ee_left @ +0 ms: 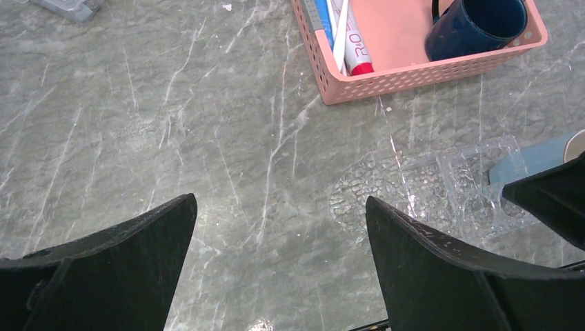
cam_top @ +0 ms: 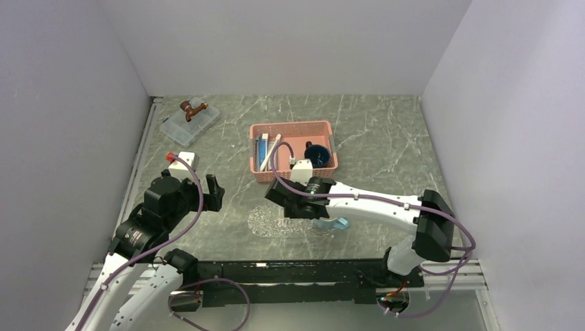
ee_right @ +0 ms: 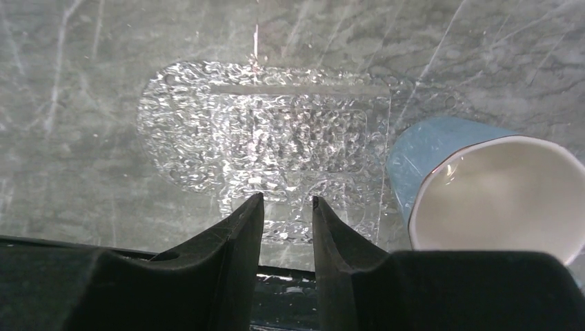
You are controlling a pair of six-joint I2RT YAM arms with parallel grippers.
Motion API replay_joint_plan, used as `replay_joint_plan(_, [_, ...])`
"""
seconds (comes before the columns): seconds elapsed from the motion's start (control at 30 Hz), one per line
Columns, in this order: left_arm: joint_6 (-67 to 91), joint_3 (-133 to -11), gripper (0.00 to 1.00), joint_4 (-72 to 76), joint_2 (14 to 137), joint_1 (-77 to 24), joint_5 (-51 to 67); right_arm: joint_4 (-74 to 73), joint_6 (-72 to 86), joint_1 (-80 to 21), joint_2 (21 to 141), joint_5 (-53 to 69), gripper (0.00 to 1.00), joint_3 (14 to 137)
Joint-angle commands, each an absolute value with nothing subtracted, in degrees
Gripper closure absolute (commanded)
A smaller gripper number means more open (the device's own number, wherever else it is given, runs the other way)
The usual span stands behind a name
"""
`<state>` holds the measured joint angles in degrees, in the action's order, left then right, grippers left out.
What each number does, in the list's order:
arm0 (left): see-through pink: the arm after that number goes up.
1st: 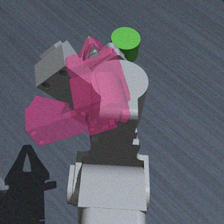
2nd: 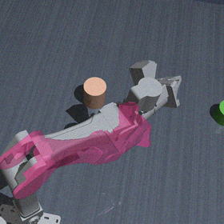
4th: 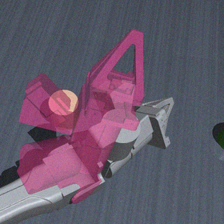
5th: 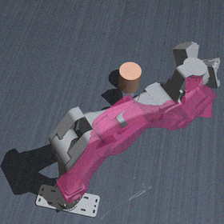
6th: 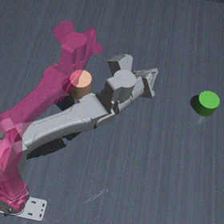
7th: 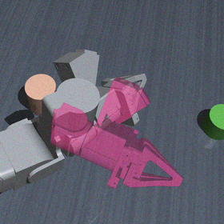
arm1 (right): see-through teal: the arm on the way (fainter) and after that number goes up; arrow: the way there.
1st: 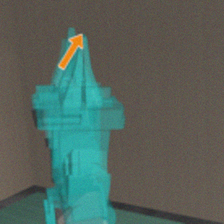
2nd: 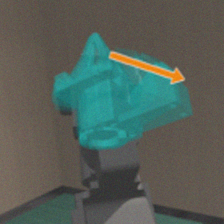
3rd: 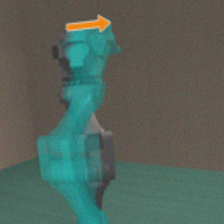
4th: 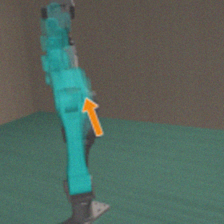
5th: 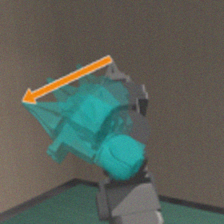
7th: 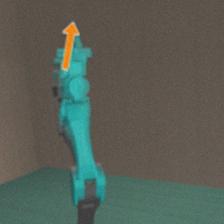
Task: Prepare toiletry sets of a toothbrush and toothpaste on the tray
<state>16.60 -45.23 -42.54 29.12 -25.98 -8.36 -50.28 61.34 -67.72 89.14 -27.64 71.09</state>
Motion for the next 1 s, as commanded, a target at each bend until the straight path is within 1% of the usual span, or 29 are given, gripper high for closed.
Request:
replay_joint_plan(0.0, [16.19,-45.44,0.01,-41.13,28.92,-26.02,-8.70,-51.71,59.29,-67.96,86.03,-31.81,0.65,75.23])
replay_joint_plan(0.17, [16.06,-45.53,0.01,-41.12,28.95,-26.02,-8.49,-53.01,54.76,-67.36,86.67,-34.70,0.64,79.71])
replay_joint_plan(0.37, [16.00,-45.45,0.01,-40.85,28.30,-26.04,-7.65,-50.19,48.04,-63.55,86.29,-33.85,0.65,81.97])
replay_joint_plan(0.77, [15.60,-45.08,0.01,-39.30,28.60,-26.02,-5.29,-43.83,34.23,-48.99,83.86,-27.03,0.65,80.73])
replay_joint_plan(0.97, [16.00,-45.54,0.01,-39.85,30.47,-26.03,-6.12,-40.99,28.32,-42.54,86.26,-22.41,0.65,82.09])
